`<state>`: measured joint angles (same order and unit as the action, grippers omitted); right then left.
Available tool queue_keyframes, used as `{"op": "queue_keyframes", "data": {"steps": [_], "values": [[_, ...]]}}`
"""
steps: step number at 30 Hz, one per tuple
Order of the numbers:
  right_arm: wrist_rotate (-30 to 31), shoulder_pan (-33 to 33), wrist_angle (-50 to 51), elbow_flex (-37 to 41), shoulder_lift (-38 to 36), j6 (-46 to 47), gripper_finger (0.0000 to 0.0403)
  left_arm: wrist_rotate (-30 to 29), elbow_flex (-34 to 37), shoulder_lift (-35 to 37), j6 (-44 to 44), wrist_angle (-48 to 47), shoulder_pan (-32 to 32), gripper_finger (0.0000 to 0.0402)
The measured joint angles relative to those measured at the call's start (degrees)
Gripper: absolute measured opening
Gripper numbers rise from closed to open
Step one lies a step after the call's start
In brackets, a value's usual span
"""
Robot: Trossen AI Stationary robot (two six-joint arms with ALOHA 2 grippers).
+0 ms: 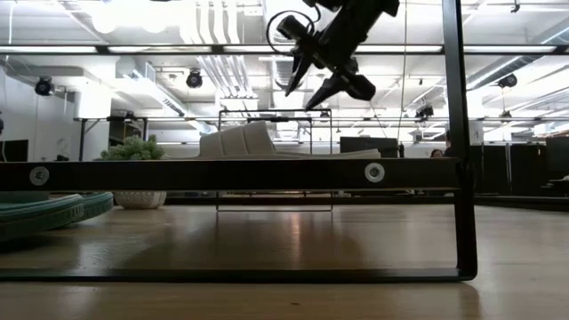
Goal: Pick and place slides into the shelf
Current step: Put the green slipper on the shelf
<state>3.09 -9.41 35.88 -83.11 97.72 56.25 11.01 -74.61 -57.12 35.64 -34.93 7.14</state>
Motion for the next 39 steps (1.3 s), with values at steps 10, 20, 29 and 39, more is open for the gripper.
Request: {"op": "queue_keyframes", "data": {"steps": [10, 20, 29, 39], "values": [[0.5, 0.0, 1.3, 0.0, -4.0, -1.4, 0.0177, -6.9, 0.0, 2.6, 1.5, -9.2, 0.0, 0.0000], [2.8, 0.0, 2.0, 0.0, -8.5, -3.0, 0.0149, -10.4, 6.3, 8.5, 8.9, -13.5, 0.0, 0.0000], [6.3, 0.0, 1.9, 0.0, -11.2, -3.8, 0.0117, -11.6, 19.7, 18.6, 22.3, -0.1, -0.2, 0.0000], [7.6, 0.0, 1.5, 0.0, -12.2, -5.5, 0.0083, -12.2, 29.4, 26.1, 31.7, 9.5, -2.4, 0.0000]]}}
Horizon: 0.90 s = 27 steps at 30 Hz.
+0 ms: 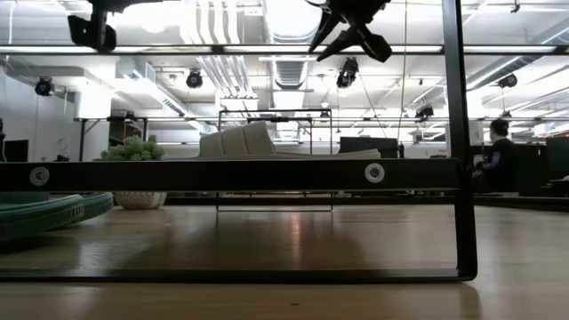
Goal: Pick and place slides into the shelf
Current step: Put the green slipper on the shelf
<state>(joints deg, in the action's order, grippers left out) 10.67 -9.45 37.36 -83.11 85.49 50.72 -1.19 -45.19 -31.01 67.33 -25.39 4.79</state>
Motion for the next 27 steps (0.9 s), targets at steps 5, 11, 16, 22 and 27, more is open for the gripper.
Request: {"op": "queue_keyframes", "data": {"steps": [5, 11, 16, 22, 27], "values": [[0.0, 0.0, 0.0, 0.0, 0.0, 0.0, 0.0067, -3.7, 0.6, 0.7, 2.9, 0.8, -2.5, 0.0000], [0.0, -0.1, 0.0, 0.0, 0.0, -0.4, 0.0061, -9.1, 0.6, -1.2, 4.9, 2.4, -7.8, 0.0000], [0.0, -0.1, 0.0, 0.0, 0.0, -1.0, 0.0063, -17.7, 0.6, -3.4, 6.1, 2.7, -14.4, 0.0000], [0.0, -0.1, 0.0, 0.0, 0.0, -1.3, 0.0061, -27.8, 0.6, -5.5, 8.9, 2.3, -21.8, 0.0000], [-0.1, -0.1, 0.0, 0.0, 0.0, -1.3, 0.0063, -34.8, 0.6, -7.2, 12.0, 2.0, -26.1, 0.0000]]}}
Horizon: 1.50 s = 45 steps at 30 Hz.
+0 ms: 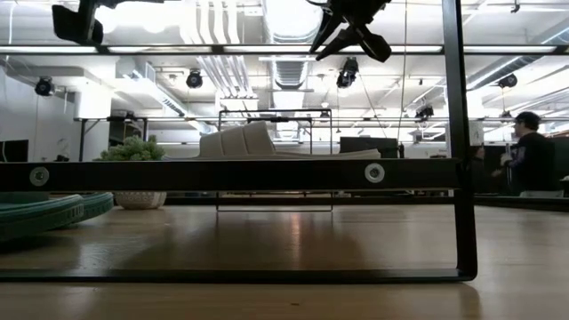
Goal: Pick and place slides into the shelf
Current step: Put the green slipper on the shelf
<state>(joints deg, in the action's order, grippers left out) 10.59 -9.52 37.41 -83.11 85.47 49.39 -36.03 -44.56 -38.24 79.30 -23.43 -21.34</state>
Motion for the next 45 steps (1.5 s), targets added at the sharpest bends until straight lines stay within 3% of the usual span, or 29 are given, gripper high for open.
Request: {"op": "queue_keyframes", "data": {"steps": [10, 24, 33, 40, 45], "values": [[-0.5, 0.0, 0.1, 0.0, -0.1, -0.5, 0.0063, -9.2, 3.0, -3.4, 10.4, 0.1, -7.1, 0.0000], [-0.6, 0.0, 0.5, 0.0, -1.5, -2.4, 0.0066, -27.8, 9.0, -5.2, 27.8, 0.1, -22.3, 0.0000], [-0.5, 0.0, 1.4, 0.0, -1.9, -2.9, 0.0066, -28.5, 9.4, -10.3, 36.3, -1.2, -26.2, 0.0000], [-0.5, 0.0, 1.4, 0.0, -1.9, -2.9, 0.0066, -25.8, 9.5, -13.4, 46.3, -6.3, -29.3, 0.0000], [-0.5, 0.0, 1.8, 0.0, -1.9, -2.9, 0.0066, -22.4, 9.5, -14.0, 48.4, -7.2, -30.6, 0.0000]]}}
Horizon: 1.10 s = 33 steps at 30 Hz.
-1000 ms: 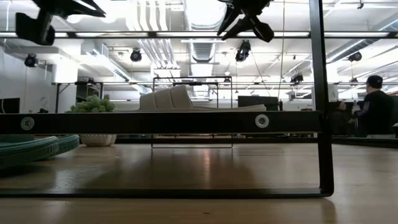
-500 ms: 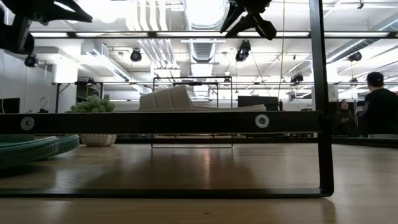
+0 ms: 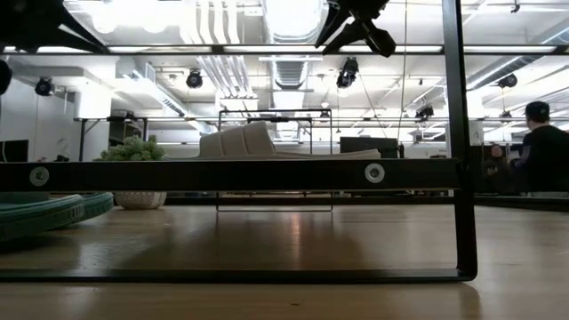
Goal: Pick and place slides into the shelf
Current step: Put the green slipper on the shelf
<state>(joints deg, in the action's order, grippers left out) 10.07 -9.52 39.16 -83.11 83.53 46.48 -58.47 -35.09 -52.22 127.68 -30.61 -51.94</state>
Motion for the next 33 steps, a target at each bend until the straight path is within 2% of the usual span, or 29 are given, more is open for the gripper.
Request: {"op": "queue_keyframes", "data": {"steps": [7, 15, 17, 19, 24, 28, 31, 33], "values": [[-0.1, 0.0, 0.0, 0.0, 0.0, 0.1, 0.0066, 4.2, -0.5, 0.3, 0.0, -0.9, -1.6, 0.0000], [-0.1, 0.0, 0.0, 0.0, 0.0, 0.4, 0.0066, 24.8, -7.6, -0.9, -3.2, -19.3, -2.5, 0.0000], [-0.1, 0.0, 0.0, 0.0, 0.0, 0.4, 0.0066, 27.6, -9.7, -1.1, -7.0, -23.6, -2.6, 0.0000], [0.0, 0.0, 0.0, 0.0, 0.0, 0.4, 0.0066, 28.0, -11.3, -1.2, -13.2, -25.5, -2.6, 0.0000], [0.0, 0.0, 0.0, 0.0, 0.0, 0.4, 0.0066, 30.1, -13.7, -3.1, -33.5, -22.5, -2.6, 0.0000], [0.0, 0.0, -0.3, 0.0, 0.0, 0.4, 0.0066, 37.8, -14.3, -7.5, -46.6, -20.8, -2.6, 0.0000], [0.0, 0.0, -0.4, 0.0, 0.1, 0.4, 0.0066, 45.2, -14.2, -11.6, -53.0, -21.5, -2.6, 0.0000], [0.1, 0.0, -0.4, 0.0, 0.1, 0.9, 0.0066, 48.0, -14.2, -14.3, -56.5, -22.0, -2.6, 0.0000]]}}
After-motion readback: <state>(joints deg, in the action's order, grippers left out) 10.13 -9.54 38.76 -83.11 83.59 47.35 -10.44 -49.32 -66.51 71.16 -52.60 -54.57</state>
